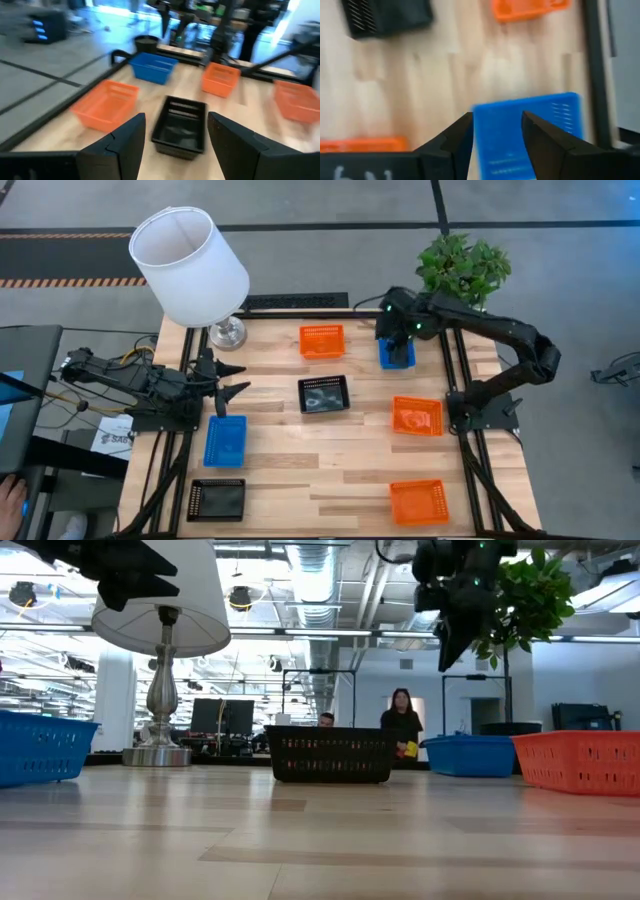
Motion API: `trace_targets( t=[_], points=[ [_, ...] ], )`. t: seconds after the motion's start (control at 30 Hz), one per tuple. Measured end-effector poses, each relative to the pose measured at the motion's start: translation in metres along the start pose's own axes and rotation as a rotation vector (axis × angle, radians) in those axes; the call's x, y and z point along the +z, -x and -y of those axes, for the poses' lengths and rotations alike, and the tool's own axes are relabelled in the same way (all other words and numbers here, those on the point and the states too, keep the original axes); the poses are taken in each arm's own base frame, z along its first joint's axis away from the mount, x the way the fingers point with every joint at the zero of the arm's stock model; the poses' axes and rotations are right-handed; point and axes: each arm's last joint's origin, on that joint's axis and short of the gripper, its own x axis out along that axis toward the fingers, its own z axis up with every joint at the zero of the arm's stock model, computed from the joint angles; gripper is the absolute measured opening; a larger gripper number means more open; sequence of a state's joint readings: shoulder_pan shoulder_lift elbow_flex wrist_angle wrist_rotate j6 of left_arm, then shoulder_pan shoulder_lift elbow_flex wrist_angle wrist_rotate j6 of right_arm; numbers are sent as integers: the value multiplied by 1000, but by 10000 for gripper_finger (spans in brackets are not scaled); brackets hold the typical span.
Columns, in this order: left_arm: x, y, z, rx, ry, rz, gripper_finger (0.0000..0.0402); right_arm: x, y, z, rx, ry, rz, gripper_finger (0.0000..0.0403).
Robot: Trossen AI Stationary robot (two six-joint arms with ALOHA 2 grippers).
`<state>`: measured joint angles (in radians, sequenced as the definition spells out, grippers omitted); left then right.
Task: Stack baskets by color
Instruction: Stack the bottom orange bin on the top orange bin
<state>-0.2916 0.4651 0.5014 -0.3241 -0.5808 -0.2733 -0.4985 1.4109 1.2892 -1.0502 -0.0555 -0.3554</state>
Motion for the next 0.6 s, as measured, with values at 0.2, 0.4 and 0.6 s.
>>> trace_targets(
  t=[0.2, 0.4, 0.6],
  points=[
    [-4, -4, 7, -132, -70, -65, 201, 14, -1, -47, 72, -48, 21, 182],
    [-13, -17, 16, -220, -196, -169, 201, 26, 1, -85, 139, -256, 86, 185],
    [-25, -27, 24, -321, -274, -296, 201, 31, 5, -117, 225, -391, 112, 182]
  ],
)
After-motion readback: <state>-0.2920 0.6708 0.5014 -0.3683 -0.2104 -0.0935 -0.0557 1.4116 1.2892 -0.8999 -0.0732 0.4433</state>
